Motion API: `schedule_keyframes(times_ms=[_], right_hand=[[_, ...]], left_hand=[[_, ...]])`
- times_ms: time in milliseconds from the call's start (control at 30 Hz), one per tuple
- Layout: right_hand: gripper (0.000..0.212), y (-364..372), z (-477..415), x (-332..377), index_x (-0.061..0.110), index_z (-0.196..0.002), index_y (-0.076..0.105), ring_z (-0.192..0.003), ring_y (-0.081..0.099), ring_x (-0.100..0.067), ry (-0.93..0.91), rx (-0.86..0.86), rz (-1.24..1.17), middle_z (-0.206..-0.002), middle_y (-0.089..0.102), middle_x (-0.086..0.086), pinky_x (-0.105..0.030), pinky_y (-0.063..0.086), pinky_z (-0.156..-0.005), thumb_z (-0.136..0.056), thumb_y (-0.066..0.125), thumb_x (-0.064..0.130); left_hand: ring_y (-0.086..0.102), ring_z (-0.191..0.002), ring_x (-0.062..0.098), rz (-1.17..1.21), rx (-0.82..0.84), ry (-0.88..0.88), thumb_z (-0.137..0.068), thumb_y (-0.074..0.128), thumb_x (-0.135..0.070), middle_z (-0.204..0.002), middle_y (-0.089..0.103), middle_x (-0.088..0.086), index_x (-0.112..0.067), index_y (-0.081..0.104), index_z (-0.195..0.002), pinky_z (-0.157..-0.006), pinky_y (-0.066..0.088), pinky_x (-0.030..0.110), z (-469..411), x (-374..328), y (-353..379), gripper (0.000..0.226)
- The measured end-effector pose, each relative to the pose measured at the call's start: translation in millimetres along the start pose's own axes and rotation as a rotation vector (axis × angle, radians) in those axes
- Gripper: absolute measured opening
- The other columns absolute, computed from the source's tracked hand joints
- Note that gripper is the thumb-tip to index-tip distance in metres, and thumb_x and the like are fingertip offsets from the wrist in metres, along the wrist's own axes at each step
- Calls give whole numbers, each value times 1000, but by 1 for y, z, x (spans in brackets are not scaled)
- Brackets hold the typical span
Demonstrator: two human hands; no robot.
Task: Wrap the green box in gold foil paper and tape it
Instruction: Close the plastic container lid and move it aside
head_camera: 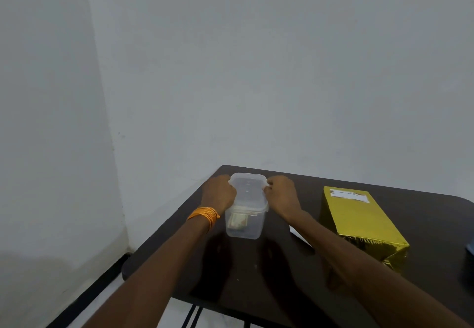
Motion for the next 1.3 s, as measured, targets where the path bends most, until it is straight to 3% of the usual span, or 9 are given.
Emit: schedule_keyframes(times_ms=[67,133,167,333,467,800,967,1133,1300], right_hand=[[36,3,-1,3,17,-63,45,-64,44,-14,2,36,61,-72,50,-3,-17,30,-50,-97,53,8],[14,5,-2,5,8,-89,63,-79,53,-18,6,75,105,-94,63,-12,-19,38,-61,-98,52,8],[14,6,-3,6,3,-101,64,-84,54,-20,11,98,122,-103,64,-14,-23,40,-66,-97,51,7],[30,7,-7,20,2,-115,59,-97,62,-27,152,186,104,-116,63,-16,-35,55,-80,-92,52,21],[57,28,3,25,7,-137,37,-116,56,-36,213,183,153,-133,46,-21,-40,49,-91,-96,52,42],[77,36,1,9,5,-151,27,-125,53,-38,238,244,64,-138,53,-19,-42,46,-99,-95,47,55],[82,34,6,15,19,-160,3,-130,49,-38,220,263,81,-141,50,-20,-42,44,-101,-98,43,54],[84,36,2,13,8,-157,15,-132,47,-38,230,288,123,-145,47,-21,-43,43,-103,-96,42,57],[78,33,-1,12,6,-148,33,-128,51,-37,213,250,115,-140,51,-19,-42,45,-99,-93,47,59]], left_hand=[[59,-112,34,-11,78,-14,-98,43,-21,-127,64,13,-17,57,-131,-94,48,36,-1,1,5,37],[57,-116,35,-9,122,-22,-99,39,-23,-132,61,12,-21,52,-137,-98,47,39,-1,2,7,40],[57,-116,34,-12,131,-17,-99,39,-24,-132,60,11,-22,52,-137,-98,47,40,-1,2,8,40],[56,-117,35,-25,115,-8,-99,40,-21,-132,60,15,-15,53,-137,-95,45,37,-2,1,6,40],[55,-120,35,-45,102,2,-98,42,-21,-135,58,15,-13,54,-137,-97,44,36,-2,0,7,41],[50,-128,33,-96,153,13,-100,40,-27,-145,50,14,-13,44,-146,-104,40,37,-9,2,12,48],[46,-131,36,-152,280,1,-102,32,-31,-149,44,18,-24,20,-156,-106,38,40,-10,2,19,56],[33,-142,33,-155,307,-11,-104,29,-30,-159,29,14,-20,21,-156,-114,28,36,-11,1,17,54],[34,-141,31,-124,268,-2,-103,35,-29,-158,32,10,-15,30,-154,-113,28,35,-14,0,18,53]])
Point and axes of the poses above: each hand's wrist, its own z-axis away from the middle knuckle, its own y-axis out of the palm, x = y × z, the point moved 7 cm from there along -z, towards the middle knuckle
